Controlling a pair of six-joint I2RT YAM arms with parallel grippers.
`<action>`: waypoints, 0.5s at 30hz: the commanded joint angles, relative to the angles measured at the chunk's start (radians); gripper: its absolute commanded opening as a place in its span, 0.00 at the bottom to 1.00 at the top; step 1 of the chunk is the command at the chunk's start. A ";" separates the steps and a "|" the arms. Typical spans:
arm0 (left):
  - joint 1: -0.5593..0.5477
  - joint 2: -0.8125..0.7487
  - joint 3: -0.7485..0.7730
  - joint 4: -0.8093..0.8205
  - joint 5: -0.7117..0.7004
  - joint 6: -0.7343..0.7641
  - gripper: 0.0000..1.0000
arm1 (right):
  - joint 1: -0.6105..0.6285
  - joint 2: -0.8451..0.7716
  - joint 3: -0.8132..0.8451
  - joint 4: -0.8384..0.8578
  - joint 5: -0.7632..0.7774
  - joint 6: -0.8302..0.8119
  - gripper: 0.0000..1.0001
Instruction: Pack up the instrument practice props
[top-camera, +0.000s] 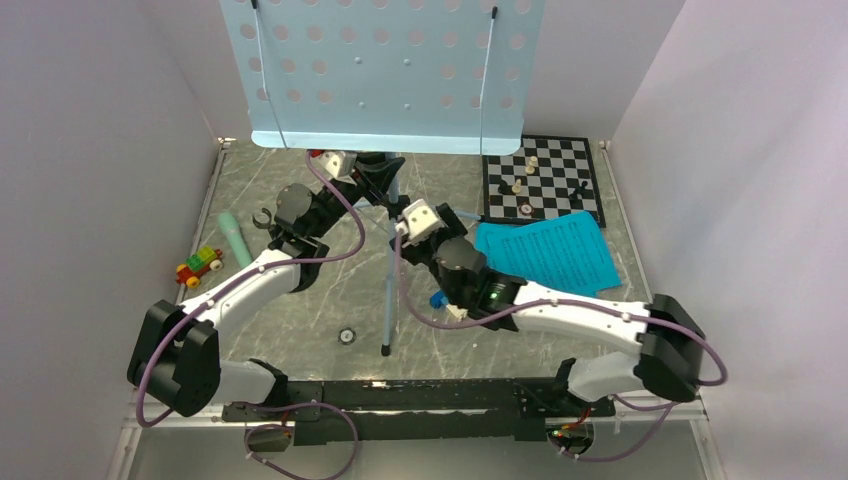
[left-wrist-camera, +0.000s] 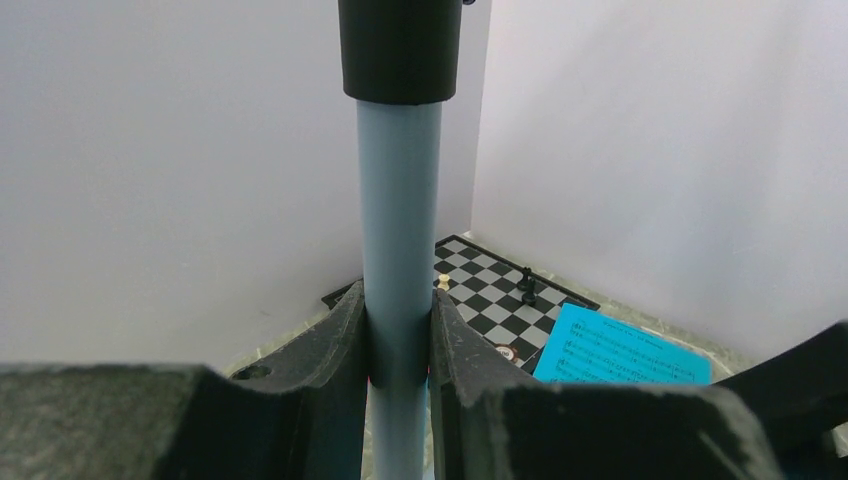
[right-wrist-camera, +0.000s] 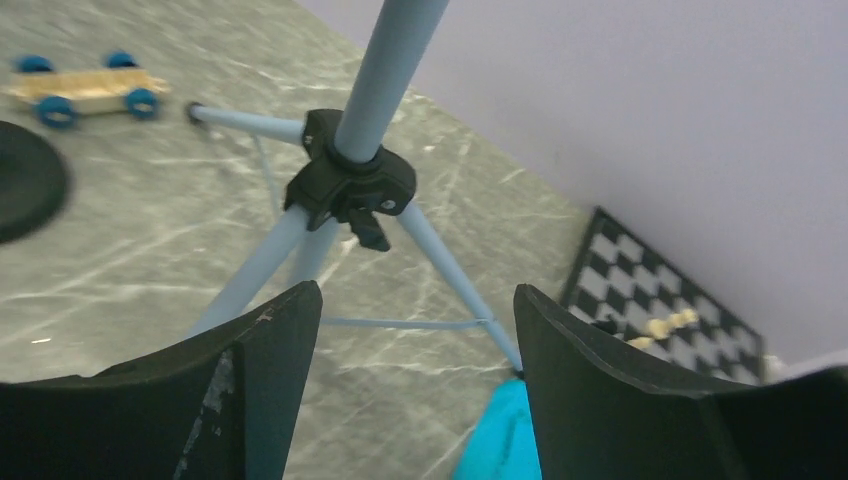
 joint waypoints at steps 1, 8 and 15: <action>-0.005 0.006 -0.002 -0.151 -0.004 0.001 0.00 | -0.042 -0.124 0.008 -0.320 -0.218 0.471 0.75; -0.005 0.004 -0.003 -0.121 0.005 -0.027 0.00 | -0.337 -0.191 -0.126 -0.300 -0.724 1.013 0.76; -0.005 -0.011 -0.015 -0.120 0.008 -0.024 0.00 | -0.513 -0.118 -0.083 -0.096 -1.074 1.352 0.78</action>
